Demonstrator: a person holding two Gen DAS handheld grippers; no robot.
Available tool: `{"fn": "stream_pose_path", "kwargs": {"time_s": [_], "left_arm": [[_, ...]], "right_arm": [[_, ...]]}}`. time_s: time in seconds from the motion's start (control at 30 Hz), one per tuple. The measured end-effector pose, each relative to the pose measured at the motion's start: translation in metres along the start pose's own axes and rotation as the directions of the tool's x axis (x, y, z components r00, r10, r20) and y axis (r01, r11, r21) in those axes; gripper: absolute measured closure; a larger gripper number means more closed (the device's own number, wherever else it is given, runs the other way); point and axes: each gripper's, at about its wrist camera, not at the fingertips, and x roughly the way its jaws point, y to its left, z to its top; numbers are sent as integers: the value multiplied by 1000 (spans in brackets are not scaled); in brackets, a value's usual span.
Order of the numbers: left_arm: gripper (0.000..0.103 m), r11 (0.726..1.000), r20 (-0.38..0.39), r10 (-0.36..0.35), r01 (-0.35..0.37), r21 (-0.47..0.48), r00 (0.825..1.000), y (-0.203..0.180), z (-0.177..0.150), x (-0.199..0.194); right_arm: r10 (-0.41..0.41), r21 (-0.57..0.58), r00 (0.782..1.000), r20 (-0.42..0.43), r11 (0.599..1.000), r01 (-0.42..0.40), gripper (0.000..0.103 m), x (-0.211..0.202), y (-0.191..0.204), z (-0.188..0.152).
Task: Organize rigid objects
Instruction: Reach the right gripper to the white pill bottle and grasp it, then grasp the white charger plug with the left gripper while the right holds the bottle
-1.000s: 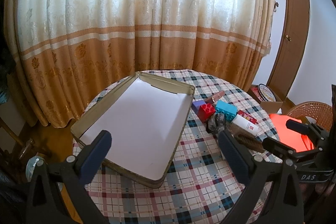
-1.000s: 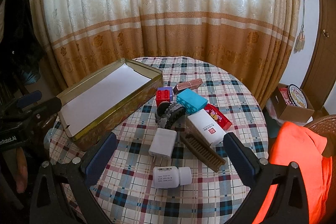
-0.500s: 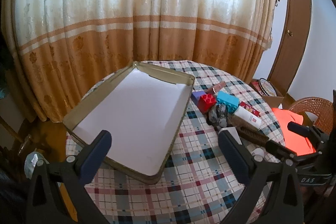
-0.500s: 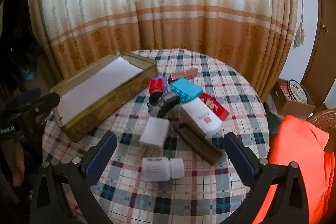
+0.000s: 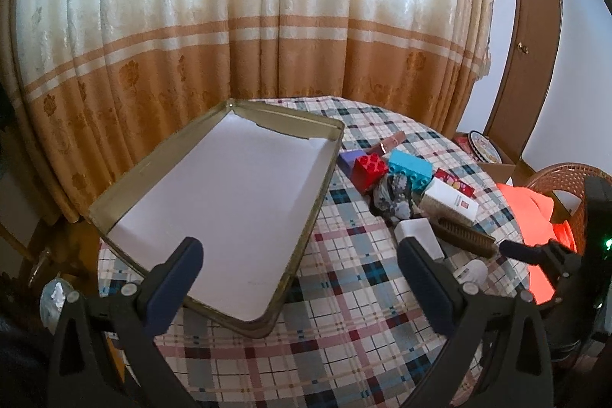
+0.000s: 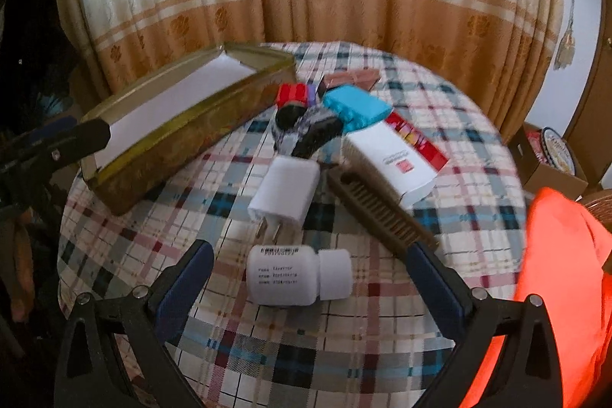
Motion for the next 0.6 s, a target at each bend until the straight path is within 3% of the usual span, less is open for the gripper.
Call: {"fn": "stream_pose_path", "kwargs": {"time_s": [0.17, 0.23, 0.43, 0.6], "left_arm": [[0, 1000, -4, -10, 10, 5, 1000, -3, -1, 2], [0, 1000, -5, -20, 20, 11, 1000, -6, 0, 2], [0, 999, -22, -48, 49, 21, 999, -17, 4, 7], [0, 996, -21, -55, 57, 75, 998, -40, 11, 13]], "right_arm": [[44, 8, 998, -35, 999, -44, 26, 12, 1, -5], [75, 15, 996, -55, 997, -74, 43, 18, 0, -8], [108, 23, 994, 2, 994, -108, 44, 7, -5, -9], [52, 50, 995, 79, 997, -56, 44, -8, -23, 1]]}}
